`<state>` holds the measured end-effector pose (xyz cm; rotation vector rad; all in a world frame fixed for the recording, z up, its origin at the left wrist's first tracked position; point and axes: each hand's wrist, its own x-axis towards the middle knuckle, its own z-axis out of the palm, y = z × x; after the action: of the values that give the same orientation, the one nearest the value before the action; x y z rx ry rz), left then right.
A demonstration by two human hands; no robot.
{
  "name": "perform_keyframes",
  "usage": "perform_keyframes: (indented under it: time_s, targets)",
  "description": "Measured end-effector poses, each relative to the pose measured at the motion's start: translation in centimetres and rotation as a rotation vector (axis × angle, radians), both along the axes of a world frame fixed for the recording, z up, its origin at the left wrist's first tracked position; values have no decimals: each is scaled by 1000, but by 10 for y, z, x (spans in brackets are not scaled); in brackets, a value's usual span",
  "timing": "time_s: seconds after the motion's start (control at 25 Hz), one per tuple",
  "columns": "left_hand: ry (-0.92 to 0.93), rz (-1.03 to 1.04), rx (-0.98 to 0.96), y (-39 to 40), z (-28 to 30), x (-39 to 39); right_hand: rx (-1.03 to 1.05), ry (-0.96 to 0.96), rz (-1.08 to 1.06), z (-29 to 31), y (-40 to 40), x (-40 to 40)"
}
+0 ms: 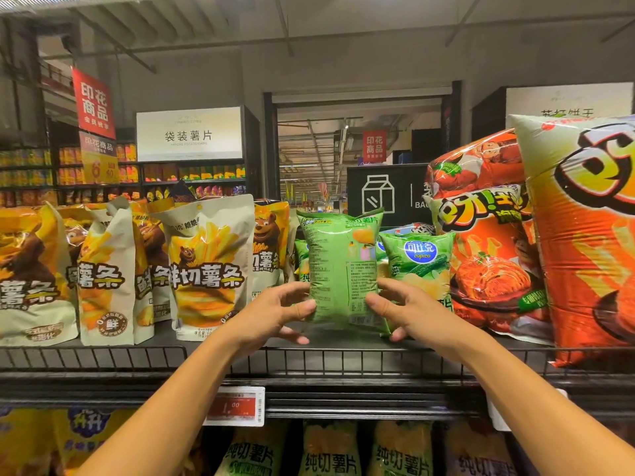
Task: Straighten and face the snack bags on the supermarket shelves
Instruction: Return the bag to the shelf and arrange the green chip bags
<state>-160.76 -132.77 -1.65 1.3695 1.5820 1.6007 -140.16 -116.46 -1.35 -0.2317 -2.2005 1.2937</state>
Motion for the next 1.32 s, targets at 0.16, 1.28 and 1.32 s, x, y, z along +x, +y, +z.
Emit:
perform_keyframes:
  time_s: [0.16,1.28,1.32]
  targets:
    - [26,-20,-30,-2,1,0,2,-14,-12,0,0,-1]
    - [50,6,-1,2,0,-2,-41,-33,-31,2,-1,0]
    - [48,10,37,1,1,0,-32,-12,-40,1,0,0]
